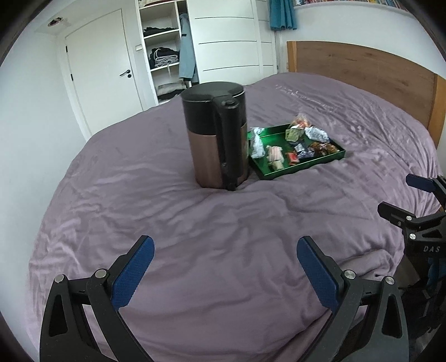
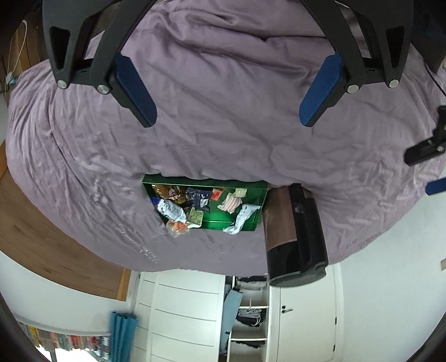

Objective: Organize snacks

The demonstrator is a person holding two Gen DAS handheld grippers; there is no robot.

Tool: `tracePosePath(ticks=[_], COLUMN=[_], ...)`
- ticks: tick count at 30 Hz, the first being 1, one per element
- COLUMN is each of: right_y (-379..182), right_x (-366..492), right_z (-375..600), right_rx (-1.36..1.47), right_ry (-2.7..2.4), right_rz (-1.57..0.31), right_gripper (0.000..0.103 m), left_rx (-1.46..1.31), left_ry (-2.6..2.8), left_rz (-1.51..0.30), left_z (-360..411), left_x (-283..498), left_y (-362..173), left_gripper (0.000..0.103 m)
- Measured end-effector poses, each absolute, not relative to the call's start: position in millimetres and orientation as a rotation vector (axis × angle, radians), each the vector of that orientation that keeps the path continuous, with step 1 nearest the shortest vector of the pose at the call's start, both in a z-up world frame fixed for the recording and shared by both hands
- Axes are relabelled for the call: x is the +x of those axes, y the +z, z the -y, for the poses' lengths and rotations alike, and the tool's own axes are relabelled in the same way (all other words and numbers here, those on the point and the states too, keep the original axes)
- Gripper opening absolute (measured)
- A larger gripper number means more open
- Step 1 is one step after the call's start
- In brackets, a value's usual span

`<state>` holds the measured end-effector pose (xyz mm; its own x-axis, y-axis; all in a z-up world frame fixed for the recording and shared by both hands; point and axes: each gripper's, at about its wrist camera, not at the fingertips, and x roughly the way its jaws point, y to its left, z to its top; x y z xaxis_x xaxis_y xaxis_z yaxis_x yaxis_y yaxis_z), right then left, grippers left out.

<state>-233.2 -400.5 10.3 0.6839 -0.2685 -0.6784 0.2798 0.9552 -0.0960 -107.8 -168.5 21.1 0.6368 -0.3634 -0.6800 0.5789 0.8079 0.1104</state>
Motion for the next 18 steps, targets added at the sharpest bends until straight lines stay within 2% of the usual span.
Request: tracePosePath(ticks=[18], right_y=[-17], right_x=[-211], right_z=[433], right_rx=[0.017], right_ry=[-0.312], right_rz=[-0.828], right_gripper=[0.103], left_rx=[0.385], left_ry=[-0.484], left_rz=[-0.764], left_z=[167], left_x=[-76], left_y=[-10], left_gripper=[0.101])
